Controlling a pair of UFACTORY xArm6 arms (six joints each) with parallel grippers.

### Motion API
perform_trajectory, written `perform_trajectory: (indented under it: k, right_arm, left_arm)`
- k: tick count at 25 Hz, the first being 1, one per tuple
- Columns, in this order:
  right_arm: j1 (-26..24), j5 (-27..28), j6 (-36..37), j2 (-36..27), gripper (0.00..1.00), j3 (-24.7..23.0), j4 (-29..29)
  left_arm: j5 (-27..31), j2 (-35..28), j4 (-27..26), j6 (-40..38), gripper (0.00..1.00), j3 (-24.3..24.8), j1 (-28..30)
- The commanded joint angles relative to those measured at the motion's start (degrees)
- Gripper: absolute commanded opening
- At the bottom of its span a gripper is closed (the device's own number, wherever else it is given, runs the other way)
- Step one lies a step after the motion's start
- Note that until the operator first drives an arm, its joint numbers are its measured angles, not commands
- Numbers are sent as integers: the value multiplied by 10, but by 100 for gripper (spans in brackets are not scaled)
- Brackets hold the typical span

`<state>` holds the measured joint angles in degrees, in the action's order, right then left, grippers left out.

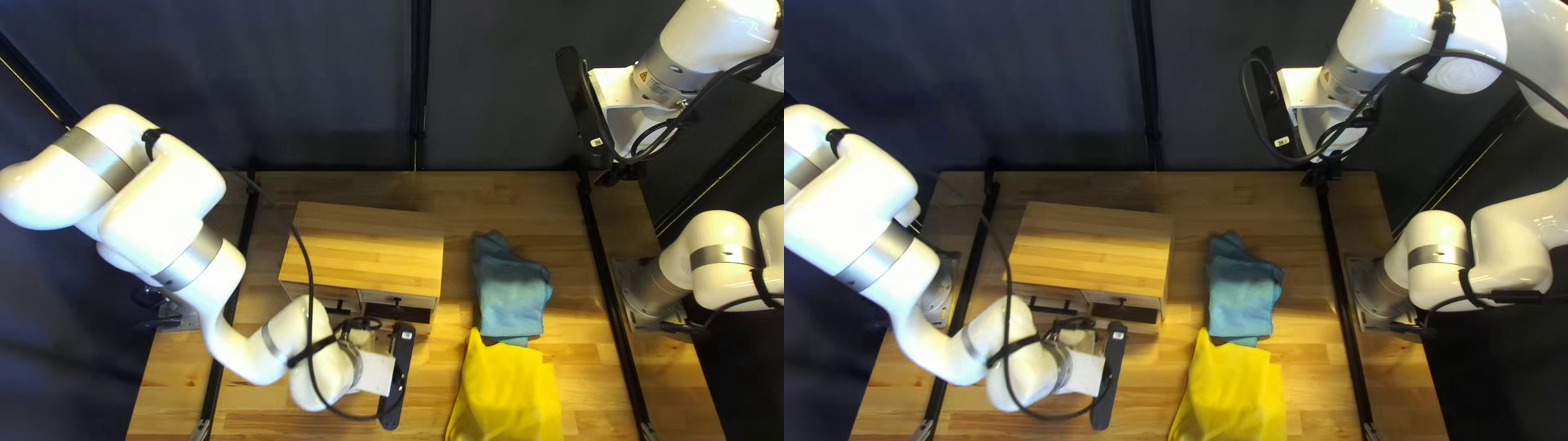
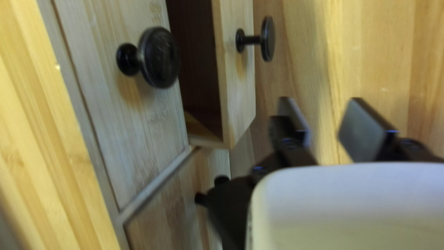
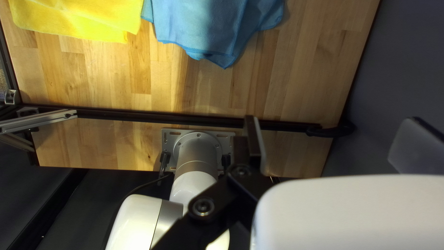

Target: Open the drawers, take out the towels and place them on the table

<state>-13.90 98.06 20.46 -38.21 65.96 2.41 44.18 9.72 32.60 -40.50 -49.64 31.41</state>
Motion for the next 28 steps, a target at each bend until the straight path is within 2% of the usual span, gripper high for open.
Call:
perform_trajectory:
  k: [1, 2, 3, 23, 28]
  right_arm:
    - [0, 0, 0, 0, 100, 0, 0]
    - [0, 0, 0, 0, 100, 0, 0]
    - [0, 0, 0, 0, 100, 0, 0]
    - [0, 0, 0, 0, 100, 0, 0]
    - [0, 0, 0, 0, 100, 0, 0]
  left_arm:
    - [-11, 8, 3, -4, 6, 3, -17]
    - [-9, 9, 2, -6, 74, 2, -17]
    - [-8, 10, 3, -8, 99, 3, -19]
    - [8, 26, 15, -40, 100, -1, -20]
    - [19, 25, 4, -45, 100, -7, 3]
